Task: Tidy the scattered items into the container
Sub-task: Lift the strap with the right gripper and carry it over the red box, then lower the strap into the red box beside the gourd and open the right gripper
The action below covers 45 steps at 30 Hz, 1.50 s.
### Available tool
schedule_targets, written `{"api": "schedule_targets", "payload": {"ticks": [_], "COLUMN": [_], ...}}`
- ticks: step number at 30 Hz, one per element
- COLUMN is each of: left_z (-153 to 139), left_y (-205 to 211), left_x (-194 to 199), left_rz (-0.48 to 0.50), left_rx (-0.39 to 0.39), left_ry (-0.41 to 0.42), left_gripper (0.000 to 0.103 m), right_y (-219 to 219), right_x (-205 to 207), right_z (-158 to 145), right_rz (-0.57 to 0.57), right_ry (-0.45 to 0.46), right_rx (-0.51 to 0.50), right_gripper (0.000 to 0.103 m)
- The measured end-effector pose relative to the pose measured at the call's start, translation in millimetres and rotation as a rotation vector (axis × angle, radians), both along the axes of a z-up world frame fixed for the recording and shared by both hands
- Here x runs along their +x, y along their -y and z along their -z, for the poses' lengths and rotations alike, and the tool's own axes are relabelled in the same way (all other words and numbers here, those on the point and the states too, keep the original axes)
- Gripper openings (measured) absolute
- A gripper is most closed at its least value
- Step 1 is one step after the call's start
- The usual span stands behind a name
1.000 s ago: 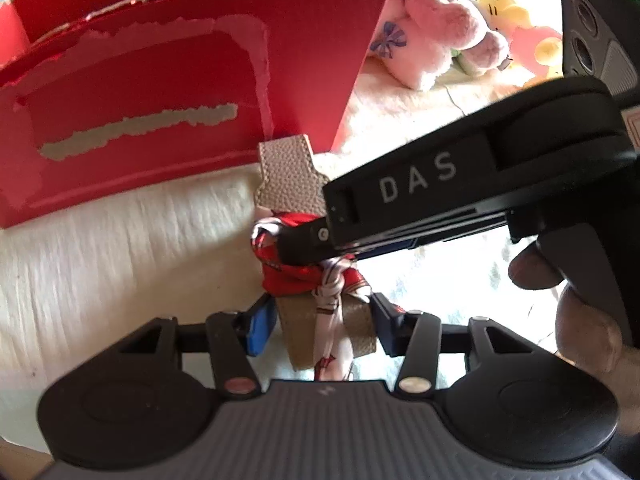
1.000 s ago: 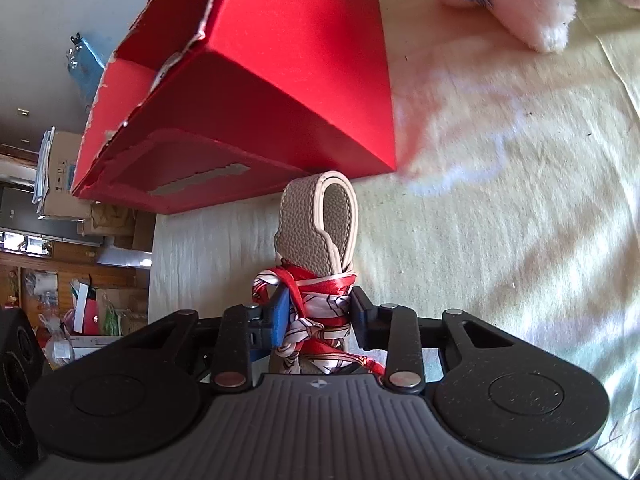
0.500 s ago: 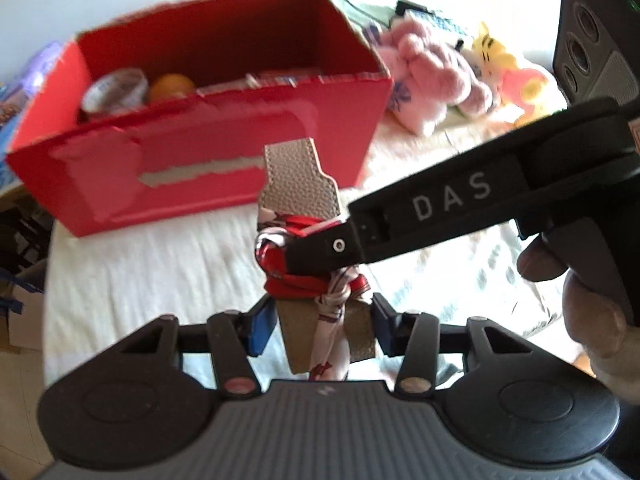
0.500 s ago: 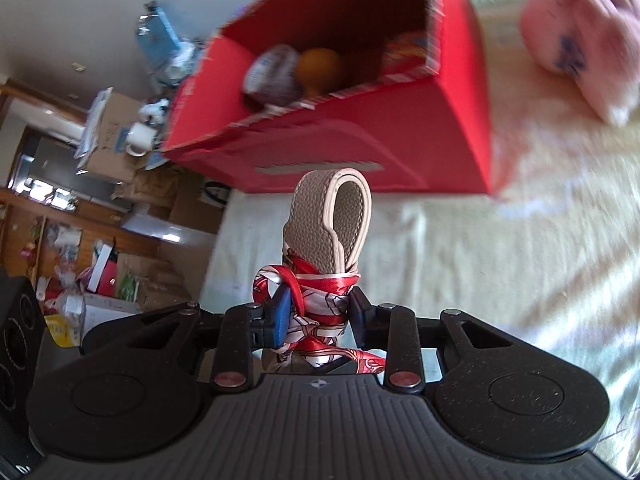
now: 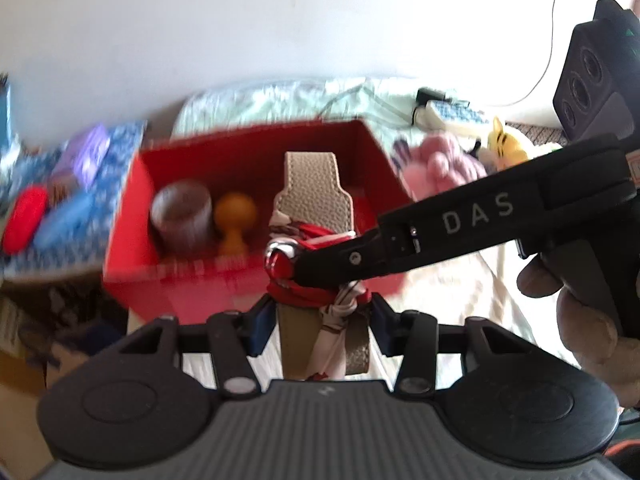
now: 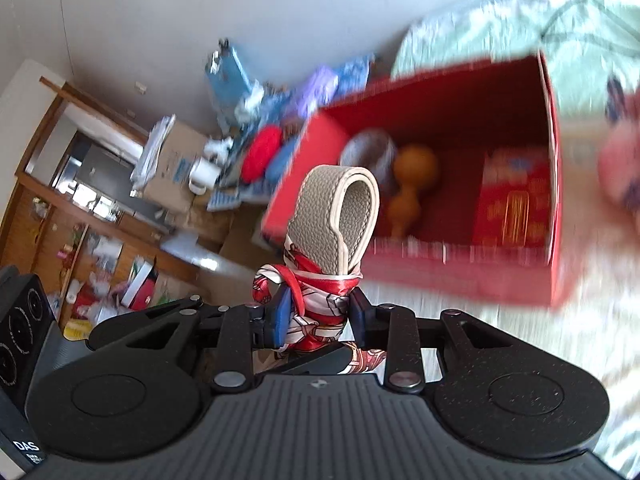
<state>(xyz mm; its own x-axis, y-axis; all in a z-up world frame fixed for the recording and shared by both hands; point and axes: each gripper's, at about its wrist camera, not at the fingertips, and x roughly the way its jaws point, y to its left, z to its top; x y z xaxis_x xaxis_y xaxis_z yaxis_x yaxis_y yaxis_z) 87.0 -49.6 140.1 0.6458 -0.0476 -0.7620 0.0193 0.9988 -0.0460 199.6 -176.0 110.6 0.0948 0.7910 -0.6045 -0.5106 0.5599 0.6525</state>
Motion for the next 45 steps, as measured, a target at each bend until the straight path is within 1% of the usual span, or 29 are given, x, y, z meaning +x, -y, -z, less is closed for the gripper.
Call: {"api": "schedule_targets", "payload": {"ticks": [3, 6, 11, 14, 17, 23, 27, 32, 36, 40, 45], "left_z": [-9.3, -12.3, -5.6, 4.3, 21.1, 57.4, 74.9, 93.9, 106.6, 117.3, 128.0], "left_y": [-4.3, -10.1, -22.9, -32.8, -40.0, -48.8, -56.1, -60.3, -58.5, -61.2, -57.4], "left_x": [28.3, 55.0, 94.5, 110.0, 125.0, 143.3, 155.3, 165.6, 170.0, 178.0, 184.3], "left_rz": [0.040, 0.074, 0.117, 0.138, 0.148, 0.168, 0.164, 0.153, 0.151, 0.135, 0.150], "left_rx": [0.017, 0.018, -0.006, -0.025, -0.053, -0.080, -0.112, -0.144, -0.156, -0.188, -0.181], "left_ry": [0.026, 0.028, 0.010, -0.016, -0.063, -0.147, -0.207, -0.286, -0.340, -0.411, -0.477], "left_gripper": [0.047, 0.047, 0.047, 0.047, 0.047, 0.047, 0.047, 0.048, 0.048, 0.048, 0.048], "right_y": [-9.6, -20.4, -37.1, -41.7, -44.0, -57.5, -66.4, -76.9, -81.2, -88.1, -100.7], "right_x": [16.8, 34.7, 58.6, 69.4, 77.1, 90.2, 99.9, 111.1, 117.8, 122.3, 128.3], "right_z": [-12.4, -20.1, -17.2, -7.3, 4.6, 33.4, 45.5, 60.4, 72.1, 81.9, 89.8], "right_rz": [0.034, 0.069, 0.120, 0.144, 0.154, 0.160, 0.133, 0.064, 0.009, -0.036, -0.110], "right_ry": [0.038, 0.058, 0.076, 0.069, 0.062, 0.004, -0.023, -0.057, -0.085, -0.103, -0.109], "right_rx": [-0.011, -0.037, -0.089, -0.119, -0.161, -0.240, -0.293, -0.356, -0.401, -0.443, -0.511], "right_gripper": [0.033, 0.033, 0.033, 0.033, 0.033, 0.033, 0.033, 0.033, 0.033, 0.033, 0.033]}}
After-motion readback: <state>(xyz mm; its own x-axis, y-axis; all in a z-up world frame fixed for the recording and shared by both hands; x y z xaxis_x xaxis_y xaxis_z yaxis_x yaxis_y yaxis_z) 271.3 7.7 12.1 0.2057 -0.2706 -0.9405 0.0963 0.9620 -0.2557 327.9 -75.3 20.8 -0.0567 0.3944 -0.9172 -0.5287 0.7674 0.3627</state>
